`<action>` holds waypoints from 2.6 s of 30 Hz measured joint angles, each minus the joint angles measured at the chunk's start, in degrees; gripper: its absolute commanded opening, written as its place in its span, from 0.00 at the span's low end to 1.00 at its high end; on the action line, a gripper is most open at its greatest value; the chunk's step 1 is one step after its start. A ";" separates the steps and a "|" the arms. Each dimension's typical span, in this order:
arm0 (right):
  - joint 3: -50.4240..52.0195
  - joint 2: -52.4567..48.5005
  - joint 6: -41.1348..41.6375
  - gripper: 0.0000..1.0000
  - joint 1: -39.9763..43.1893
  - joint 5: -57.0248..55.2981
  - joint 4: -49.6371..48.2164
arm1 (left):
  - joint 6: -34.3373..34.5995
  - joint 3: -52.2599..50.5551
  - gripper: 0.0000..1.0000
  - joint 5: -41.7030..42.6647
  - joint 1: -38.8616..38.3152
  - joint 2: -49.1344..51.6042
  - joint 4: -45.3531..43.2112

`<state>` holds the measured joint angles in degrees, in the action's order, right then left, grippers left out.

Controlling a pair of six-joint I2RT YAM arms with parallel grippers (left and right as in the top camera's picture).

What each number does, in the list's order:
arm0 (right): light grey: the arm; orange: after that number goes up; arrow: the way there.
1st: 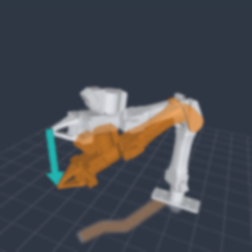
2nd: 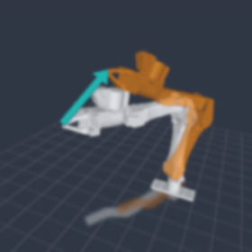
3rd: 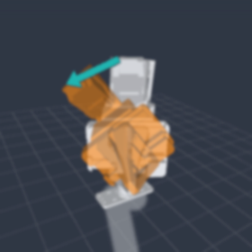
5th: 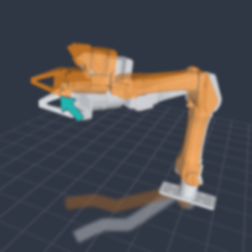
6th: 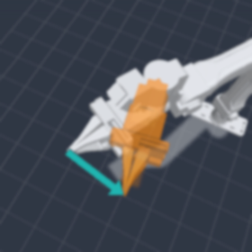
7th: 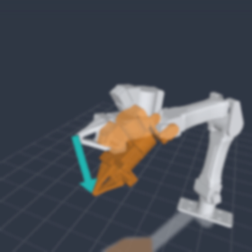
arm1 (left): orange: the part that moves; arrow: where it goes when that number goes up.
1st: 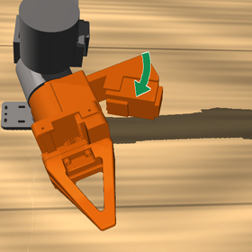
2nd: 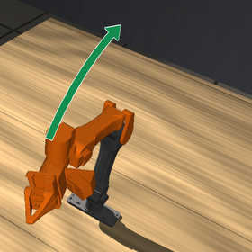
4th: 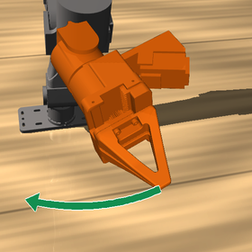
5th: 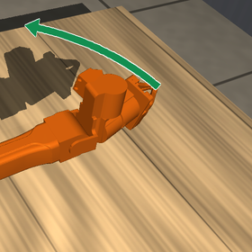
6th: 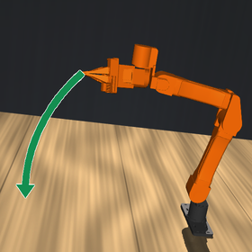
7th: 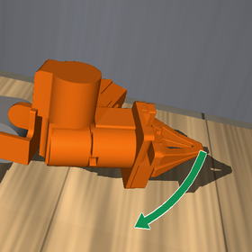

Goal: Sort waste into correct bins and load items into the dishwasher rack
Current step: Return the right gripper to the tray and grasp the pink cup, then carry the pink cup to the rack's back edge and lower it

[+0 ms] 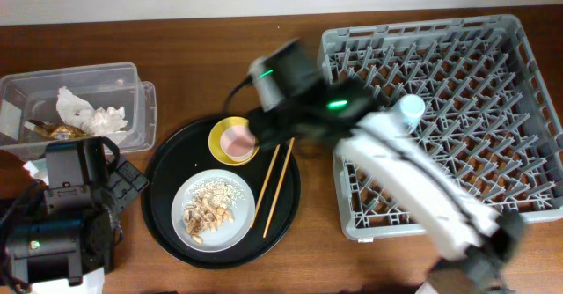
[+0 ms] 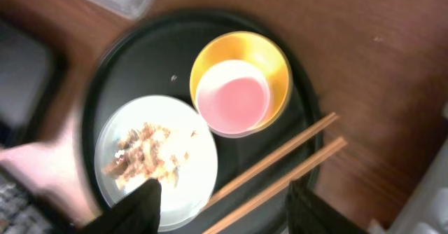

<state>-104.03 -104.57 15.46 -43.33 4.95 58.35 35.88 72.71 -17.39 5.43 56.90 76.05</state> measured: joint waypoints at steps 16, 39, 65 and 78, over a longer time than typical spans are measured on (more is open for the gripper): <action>0.11 -19.71 2.51 0.46 -9.88 -15.13 -14.27 | 0.00 0.00 0.99 0.00 0.00 -0.02 0.00; -29.73 -12.24 3.65 0.04 0.90 -13.18 11.89 | 0.00 0.00 0.99 -0.02 0.00 -0.02 0.04; 6.82 -15.78 14.71 0.04 57.55 61.29 -33.35 | 0.00 0.02 0.99 0.00 0.00 -0.02 0.00; 6.64 -16.48 12.37 0.09 59.84 50.82 -22.77 | 0.00 0.02 0.99 -0.02 0.00 0.00 0.00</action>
<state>-97.38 -121.05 27.83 16.51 55.77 35.57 35.88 72.73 -17.41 5.43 56.90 76.05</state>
